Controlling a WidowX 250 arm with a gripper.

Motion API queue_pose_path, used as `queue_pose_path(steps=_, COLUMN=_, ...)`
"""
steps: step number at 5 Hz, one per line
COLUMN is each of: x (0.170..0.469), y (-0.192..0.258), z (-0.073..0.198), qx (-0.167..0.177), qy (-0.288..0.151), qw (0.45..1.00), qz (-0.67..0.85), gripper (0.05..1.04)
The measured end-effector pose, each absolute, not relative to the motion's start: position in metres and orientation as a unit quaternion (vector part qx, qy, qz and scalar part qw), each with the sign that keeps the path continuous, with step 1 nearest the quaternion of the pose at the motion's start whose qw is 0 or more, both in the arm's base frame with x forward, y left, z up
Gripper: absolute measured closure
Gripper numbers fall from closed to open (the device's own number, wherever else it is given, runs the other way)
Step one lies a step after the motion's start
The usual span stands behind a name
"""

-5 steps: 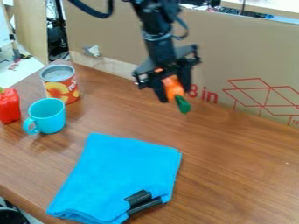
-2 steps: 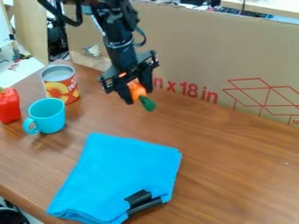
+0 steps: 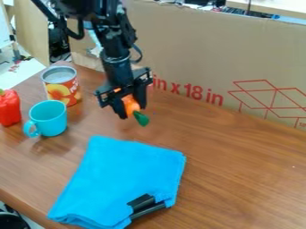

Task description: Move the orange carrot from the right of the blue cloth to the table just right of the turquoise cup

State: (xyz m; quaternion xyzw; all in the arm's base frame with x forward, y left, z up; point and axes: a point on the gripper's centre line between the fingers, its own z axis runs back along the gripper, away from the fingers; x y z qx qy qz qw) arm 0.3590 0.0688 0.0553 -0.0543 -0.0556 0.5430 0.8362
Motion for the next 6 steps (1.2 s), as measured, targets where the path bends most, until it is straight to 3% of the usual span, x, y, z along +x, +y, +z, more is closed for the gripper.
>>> queue_pose_path(steps=2, x=0.354, y=0.089, z=0.049, qx=-0.044, qy=-0.050, qw=0.805, qz=0.590, gripper=0.475)
queue_pose_path(steps=3, x=0.350, y=0.090, z=0.039, qx=-0.031, qy=-0.027, qw=0.805, qz=0.592, gripper=0.475)
queue_pose_path(steps=4, x=0.352, y=0.089, z=0.037, qx=-0.040, qy=-0.032, qw=0.831, qz=0.553, gripper=0.475)
queue_pose_path(steps=6, x=0.344, y=0.093, z=0.046, qx=0.013, qy=-0.008, qw=0.863, qz=0.506, gripper=0.475)
